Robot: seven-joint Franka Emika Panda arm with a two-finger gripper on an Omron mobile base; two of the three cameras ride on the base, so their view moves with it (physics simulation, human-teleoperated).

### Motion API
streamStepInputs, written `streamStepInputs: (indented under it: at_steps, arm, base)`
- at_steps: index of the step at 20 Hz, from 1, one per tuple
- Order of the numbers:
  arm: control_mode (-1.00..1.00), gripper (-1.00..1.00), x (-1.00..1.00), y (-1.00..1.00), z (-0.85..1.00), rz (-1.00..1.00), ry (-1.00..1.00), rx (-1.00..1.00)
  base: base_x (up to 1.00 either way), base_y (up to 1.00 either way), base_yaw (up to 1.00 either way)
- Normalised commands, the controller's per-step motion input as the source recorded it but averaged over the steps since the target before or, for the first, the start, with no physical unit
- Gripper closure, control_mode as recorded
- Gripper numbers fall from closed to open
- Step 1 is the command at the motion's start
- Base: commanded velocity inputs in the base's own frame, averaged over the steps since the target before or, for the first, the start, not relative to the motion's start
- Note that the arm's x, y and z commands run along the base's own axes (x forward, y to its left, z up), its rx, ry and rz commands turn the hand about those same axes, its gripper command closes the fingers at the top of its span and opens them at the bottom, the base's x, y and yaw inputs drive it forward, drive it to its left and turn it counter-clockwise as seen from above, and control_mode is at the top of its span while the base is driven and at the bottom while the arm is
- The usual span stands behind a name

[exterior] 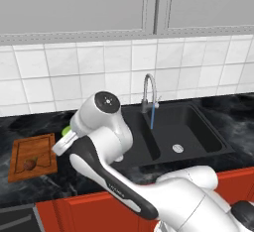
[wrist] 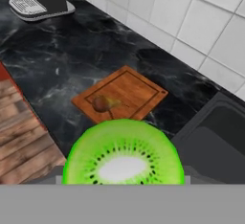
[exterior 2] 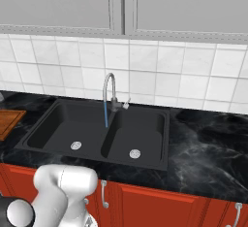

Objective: Pick the kiwi, pear from the sink and place them on the cutting board to airdry. Then turn off the sink faucet.

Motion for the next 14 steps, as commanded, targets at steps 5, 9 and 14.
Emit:
streamStepInputs:
  at_steps: [5, 9, 14]
  arm:
    - [-1.0, 1.0, 0.19, 0.17, -0.27, 0.0, 0.01, 0.0]
    - [-1.0, 1.0, 0.1, 0.21, -0.3, -0.01, 0.05, -0.01]
    - [-1.0, 1.0, 0.14, 0.18, -0.27, -0.02, 0.06, 0.0]
  base:
    - [0.0, 0.0, 0.0]
    - [0.0, 0.0, 0.0]
    - [0.0, 0.0, 0.0]
